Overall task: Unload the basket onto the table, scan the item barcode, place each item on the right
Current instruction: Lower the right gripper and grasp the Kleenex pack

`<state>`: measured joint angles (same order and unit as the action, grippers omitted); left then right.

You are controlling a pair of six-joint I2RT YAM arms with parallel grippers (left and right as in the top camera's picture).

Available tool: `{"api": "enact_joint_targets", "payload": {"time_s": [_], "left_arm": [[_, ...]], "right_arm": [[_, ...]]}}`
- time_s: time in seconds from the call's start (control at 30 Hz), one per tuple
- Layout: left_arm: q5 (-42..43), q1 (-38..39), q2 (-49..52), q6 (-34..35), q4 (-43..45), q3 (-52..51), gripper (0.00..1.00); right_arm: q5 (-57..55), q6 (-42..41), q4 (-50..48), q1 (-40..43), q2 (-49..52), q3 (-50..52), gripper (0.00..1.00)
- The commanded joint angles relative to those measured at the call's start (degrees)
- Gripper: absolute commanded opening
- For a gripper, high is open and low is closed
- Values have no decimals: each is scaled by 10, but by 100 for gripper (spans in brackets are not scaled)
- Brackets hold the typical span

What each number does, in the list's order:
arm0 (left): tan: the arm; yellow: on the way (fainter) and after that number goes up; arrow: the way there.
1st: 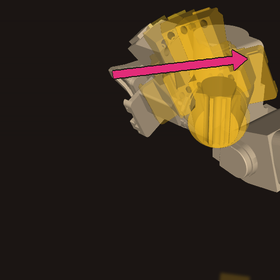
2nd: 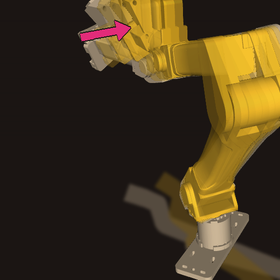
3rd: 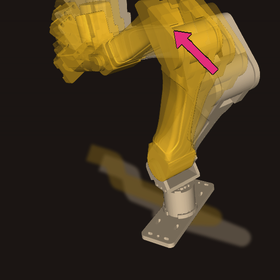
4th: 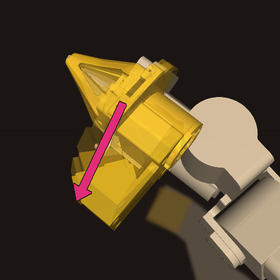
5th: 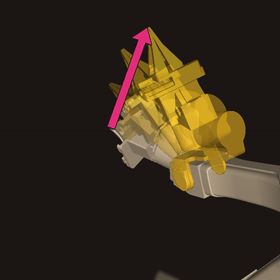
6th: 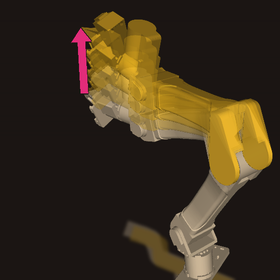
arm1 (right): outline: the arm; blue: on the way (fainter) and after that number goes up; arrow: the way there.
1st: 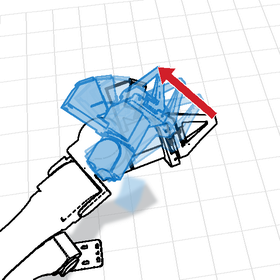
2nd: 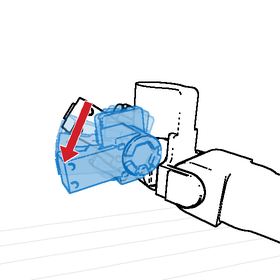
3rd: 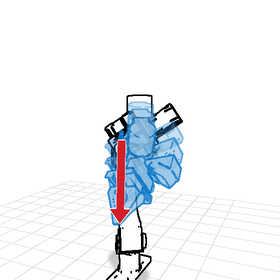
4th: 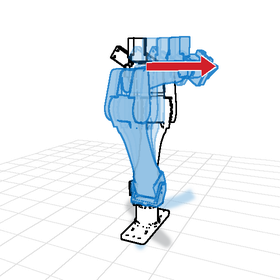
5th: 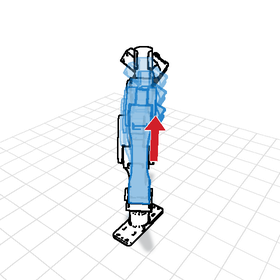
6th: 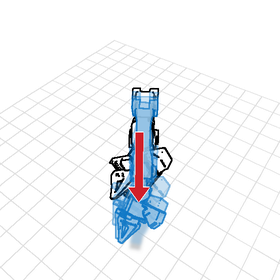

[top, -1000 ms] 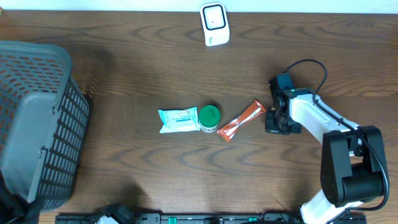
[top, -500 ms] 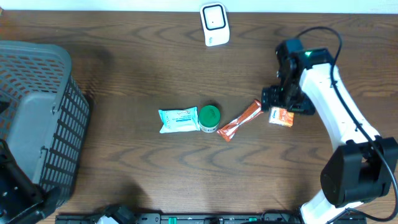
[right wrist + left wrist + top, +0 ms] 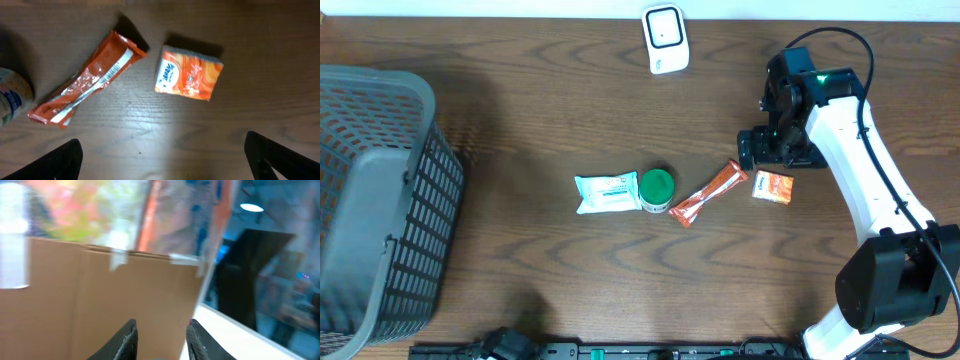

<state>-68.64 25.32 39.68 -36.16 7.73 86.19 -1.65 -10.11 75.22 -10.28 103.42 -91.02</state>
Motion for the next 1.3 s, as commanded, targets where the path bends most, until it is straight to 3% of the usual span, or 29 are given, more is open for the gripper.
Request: {"api": "enact_joint_targets", "payload": {"time_s": [0.0, 0.17, 0.33, 0.47, 0.6, 0.87, 1.17, 1.27], "left_arm": [[38, -61, -59, 51, 0, -56, 38], [50, -110, -118, 91, 1, -95, 52], [50, -111, -127, 120, -16, -95, 58], [54, -111, -127, 200, -68, -95, 59], [88, -111, -127, 235, -116, -95, 59], [111, -111, -127, 239, -139, -95, 60], [111, -111, -127, 239, -139, -95, 60], [111, -111, -127, 239, -139, -95, 60]], "right_arm": [[3, 10, -2, 9, -4, -7, 99], [-28, -13, -53, 19, -2, 41, 99], [-28, -64, -127, 53, -2, 133, 99], [-4, -75, -194, 68, -2, 193, 99], [7, -75, -236, 67, -1, 220, 99], [7, -94, -278, 66, 10, 222, 99], [7, -83, -281, 59, 89, 222, 99], [7, -81, -276, 57, 103, 221, 95]]}}
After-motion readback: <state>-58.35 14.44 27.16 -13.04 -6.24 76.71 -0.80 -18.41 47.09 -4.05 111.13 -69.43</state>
